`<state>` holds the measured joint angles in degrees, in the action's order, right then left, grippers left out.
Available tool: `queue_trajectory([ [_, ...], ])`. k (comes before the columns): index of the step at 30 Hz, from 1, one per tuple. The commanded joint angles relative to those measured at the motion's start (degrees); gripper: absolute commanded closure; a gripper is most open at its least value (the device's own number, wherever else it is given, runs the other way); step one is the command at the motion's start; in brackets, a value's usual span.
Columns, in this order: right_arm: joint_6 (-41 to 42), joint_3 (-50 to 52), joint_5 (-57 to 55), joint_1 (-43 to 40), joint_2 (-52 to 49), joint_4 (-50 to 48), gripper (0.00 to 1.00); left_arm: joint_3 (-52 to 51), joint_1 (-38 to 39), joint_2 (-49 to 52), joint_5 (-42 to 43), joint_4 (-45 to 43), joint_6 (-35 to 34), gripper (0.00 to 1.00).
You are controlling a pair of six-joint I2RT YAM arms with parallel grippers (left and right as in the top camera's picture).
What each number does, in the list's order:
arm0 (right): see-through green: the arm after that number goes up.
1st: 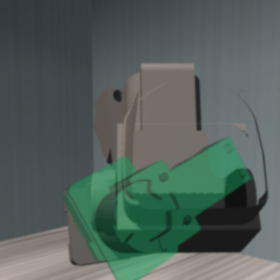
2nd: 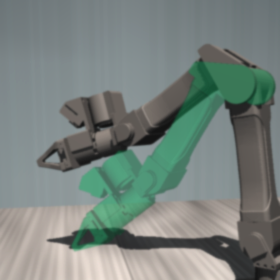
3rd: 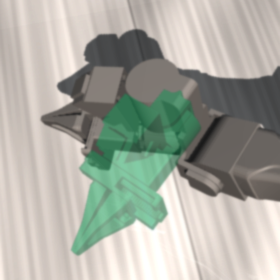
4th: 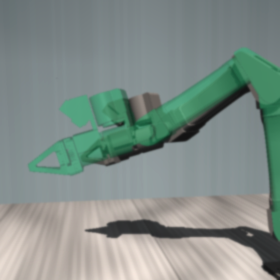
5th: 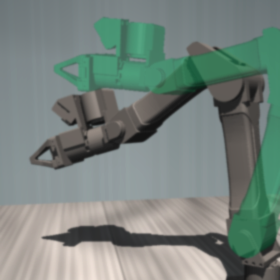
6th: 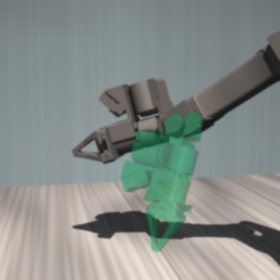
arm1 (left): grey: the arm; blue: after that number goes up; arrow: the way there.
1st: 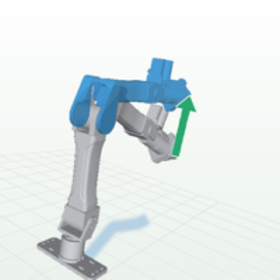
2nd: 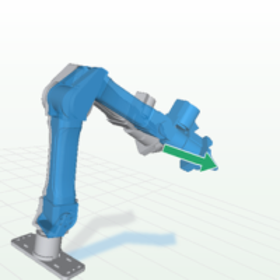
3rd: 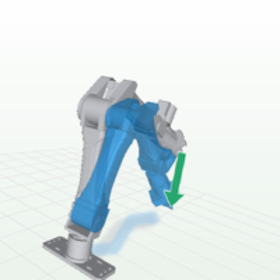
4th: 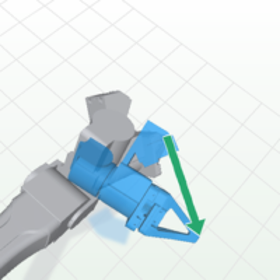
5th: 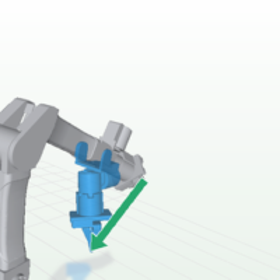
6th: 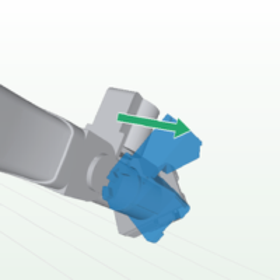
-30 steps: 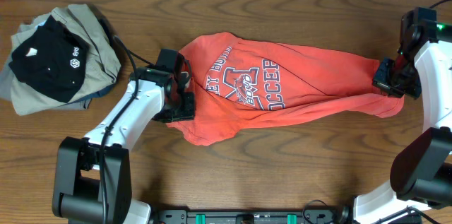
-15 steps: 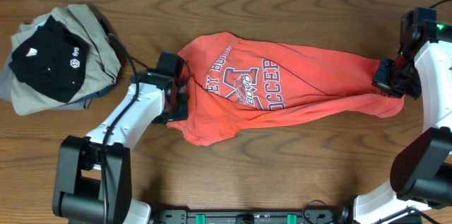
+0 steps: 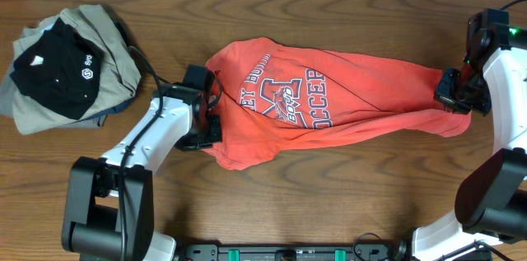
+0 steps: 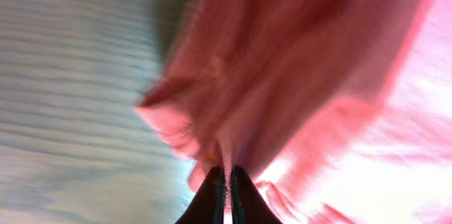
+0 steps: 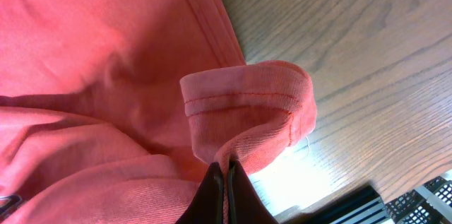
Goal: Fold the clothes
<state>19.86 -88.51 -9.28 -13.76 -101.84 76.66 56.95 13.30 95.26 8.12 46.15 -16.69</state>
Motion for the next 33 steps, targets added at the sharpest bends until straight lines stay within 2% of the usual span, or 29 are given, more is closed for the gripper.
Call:
queue_trajectory([
  [1, -0.83, 0.15, -0.81, -0.22, 0.22, 0.02, 0.99, 3.91, -0.02, -2.84, 18.56, -1.22, 0.31, 0.94],
  [4, -0.81, 0.15, -0.79, -0.22, 0.22, -0.13, 0.99, 4.15, 0.20, -4.11, 39.36, -10.49, -0.07, 0.94],
  [6, -0.61, 0.15, -0.79, -0.22, 0.22, -0.17, 0.99, 4.15, 0.76, -4.11, 46.84, -18.62, -3.39, 0.94],
  [7, -0.61, 0.15, -0.79, -0.20, 0.22, -0.15, 0.99, 4.15, 1.31, -4.07, 46.18, -21.62, -6.05, 0.94],
  [10, -0.63, 0.15, -0.81, -0.22, 0.22, -0.02, 0.99, 4.11, 2.62, -4.07, 41.16, -21.99, -7.65, 0.94],
  [19, -0.63, 0.15, -0.79, -0.22, 0.22, -0.48, 0.99, 2.14, 10.43, -3.63, 23.74, -10.71, -7.61, 0.93],
  [20, -0.63, 0.15, -0.81, -0.22, 0.22, -0.44, 0.99, 2.12, 11.06, -3.63, 21.27, -9.86, -7.61, 0.83],
  [21, -0.63, 0.15, -0.81, -0.22, 0.22, -0.39, 0.99, 2.14, 11.54, -3.63, 18.60, -9.46, -7.61, 0.66],
  [22, -0.63, 0.15, -0.81, -0.22, 0.22, -0.39, 0.99, 2.14, 11.69, -3.65, 15.74, -9.55, -7.63, 0.53],
  [28, -0.66, 0.15, -0.81, -0.22, 0.22, -0.11, 0.98, 2.16, 9.38, -3.65, 5.90, -15.41, -7.67, 0.40],
  [33, -0.63, 0.15, -0.79, -0.22, 0.22, -0.09, 0.99, 2.16, 8.13, -3.17, 2.47, -19.52, -8.11, 0.38],
])
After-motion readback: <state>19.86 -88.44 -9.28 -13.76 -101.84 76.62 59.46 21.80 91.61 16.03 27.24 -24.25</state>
